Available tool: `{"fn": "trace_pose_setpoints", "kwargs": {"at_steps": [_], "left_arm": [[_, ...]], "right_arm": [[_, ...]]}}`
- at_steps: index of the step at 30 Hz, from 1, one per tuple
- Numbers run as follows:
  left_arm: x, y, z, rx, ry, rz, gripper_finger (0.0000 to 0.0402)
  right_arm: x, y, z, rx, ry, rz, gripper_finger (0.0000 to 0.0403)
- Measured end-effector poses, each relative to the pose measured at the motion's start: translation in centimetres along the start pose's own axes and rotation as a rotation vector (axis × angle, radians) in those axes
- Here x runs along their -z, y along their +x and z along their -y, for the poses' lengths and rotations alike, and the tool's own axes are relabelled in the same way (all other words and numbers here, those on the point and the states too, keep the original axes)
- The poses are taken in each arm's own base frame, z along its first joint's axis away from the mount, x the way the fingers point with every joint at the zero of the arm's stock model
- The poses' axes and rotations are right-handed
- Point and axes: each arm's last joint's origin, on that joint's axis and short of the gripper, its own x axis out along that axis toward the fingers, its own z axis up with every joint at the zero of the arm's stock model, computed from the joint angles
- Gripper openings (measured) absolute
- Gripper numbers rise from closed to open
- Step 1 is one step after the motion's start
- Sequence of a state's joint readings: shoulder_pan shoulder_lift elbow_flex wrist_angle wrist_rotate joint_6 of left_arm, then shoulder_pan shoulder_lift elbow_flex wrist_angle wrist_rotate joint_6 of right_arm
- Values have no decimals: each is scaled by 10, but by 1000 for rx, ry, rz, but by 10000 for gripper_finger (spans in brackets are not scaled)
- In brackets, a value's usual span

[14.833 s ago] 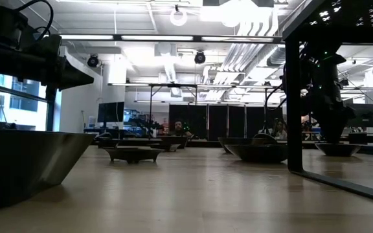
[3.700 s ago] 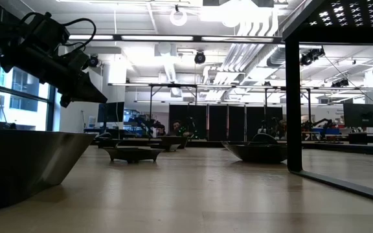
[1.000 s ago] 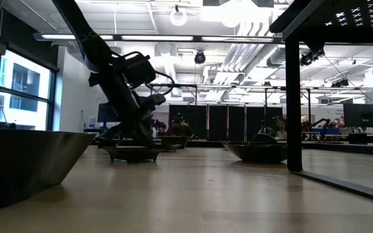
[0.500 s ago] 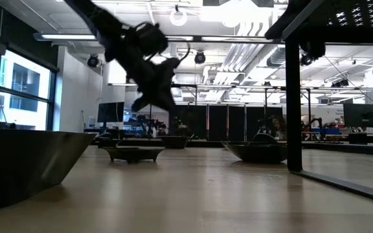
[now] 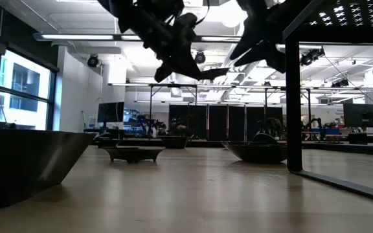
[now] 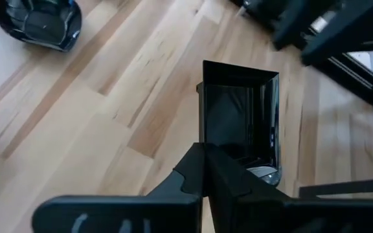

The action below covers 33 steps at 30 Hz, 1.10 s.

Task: Pick & Place Mini shaped plates
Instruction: Put the black square plate on the shelf

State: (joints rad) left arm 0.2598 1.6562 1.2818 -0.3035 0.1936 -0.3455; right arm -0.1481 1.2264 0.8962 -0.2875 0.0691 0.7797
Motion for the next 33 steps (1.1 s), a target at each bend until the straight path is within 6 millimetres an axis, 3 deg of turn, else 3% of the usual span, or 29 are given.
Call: {"fn": "trace_pose_setpoints", "kwargs": {"at_steps": [8, 17, 24, 29, 33], "left_arm": [[1, 1, 5, 1, 10, 2, 1], [1, 1, 5, 18, 11, 1, 1], [0, 1, 5, 21, 17, 8, 1], [0, 1, 5, 27, 13, 5, 2], [-1, 0, 5, 27, 22, 16, 31]], "right_arm": [[-8, 14, 0, 34, -34, -5, 95], [-7, 25, 2, 31, -41, -32, 57], [-7, 25, 2, 27, -47, -33, 6], [-7, 25, 2, 13, -42, -45, 6], [-7, 21, 1, 6, -40, -40, 4]]}}
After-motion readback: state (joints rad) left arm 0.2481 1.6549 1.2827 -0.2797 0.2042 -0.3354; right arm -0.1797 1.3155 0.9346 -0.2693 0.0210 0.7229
